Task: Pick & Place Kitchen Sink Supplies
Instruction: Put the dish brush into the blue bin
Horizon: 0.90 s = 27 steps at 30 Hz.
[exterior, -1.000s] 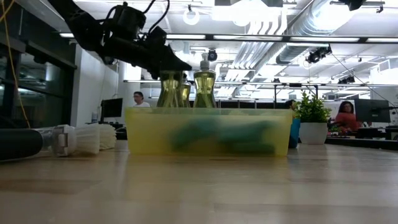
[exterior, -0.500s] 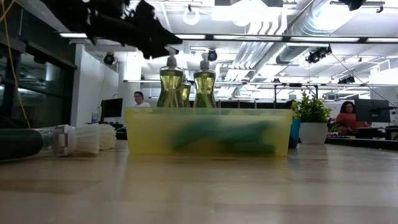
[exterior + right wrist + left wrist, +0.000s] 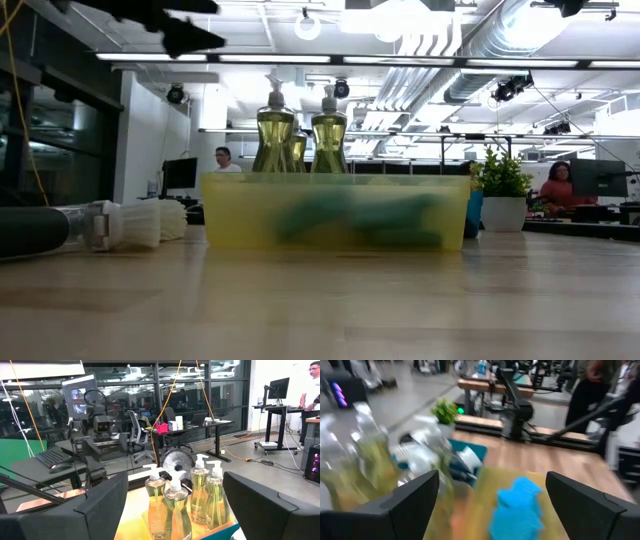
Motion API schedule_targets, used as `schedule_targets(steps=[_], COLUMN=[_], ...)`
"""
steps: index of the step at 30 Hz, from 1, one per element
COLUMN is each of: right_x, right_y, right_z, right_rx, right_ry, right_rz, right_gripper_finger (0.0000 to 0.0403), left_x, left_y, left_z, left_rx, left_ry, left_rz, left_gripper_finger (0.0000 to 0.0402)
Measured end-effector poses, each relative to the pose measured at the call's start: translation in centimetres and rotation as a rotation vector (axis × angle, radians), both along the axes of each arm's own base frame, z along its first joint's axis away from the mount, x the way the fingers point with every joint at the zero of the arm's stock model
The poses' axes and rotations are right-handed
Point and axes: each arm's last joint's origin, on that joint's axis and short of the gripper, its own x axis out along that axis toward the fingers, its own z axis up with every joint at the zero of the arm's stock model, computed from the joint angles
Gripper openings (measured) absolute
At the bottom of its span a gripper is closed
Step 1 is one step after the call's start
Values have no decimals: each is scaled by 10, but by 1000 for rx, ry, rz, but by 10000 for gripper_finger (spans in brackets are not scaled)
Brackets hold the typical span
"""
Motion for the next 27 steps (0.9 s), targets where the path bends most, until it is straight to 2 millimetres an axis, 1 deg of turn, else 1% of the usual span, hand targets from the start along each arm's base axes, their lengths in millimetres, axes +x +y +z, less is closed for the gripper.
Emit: schedule_targets(steps=[6,13,19,27], right_x=[0,0,0,0], right_y=[0,0,0,0], right_z=[0,0,0,0], right_rx=[0,0,0,0], right_ry=[0,0,0,0], right_rz=[0,0,0,0], right_gripper_finger=[321,321,321,321], left_x=[-29,-52,-60,-69], left_y=[-22,-38,-47,-53], left_z=[-7,-19,-29,-42], left_rx=[-181,-329,-458,-583], left_ry=[85,203,314,453], left_rz=[-41,-39,-19,58], left_gripper_finger=[363,363,363,363])
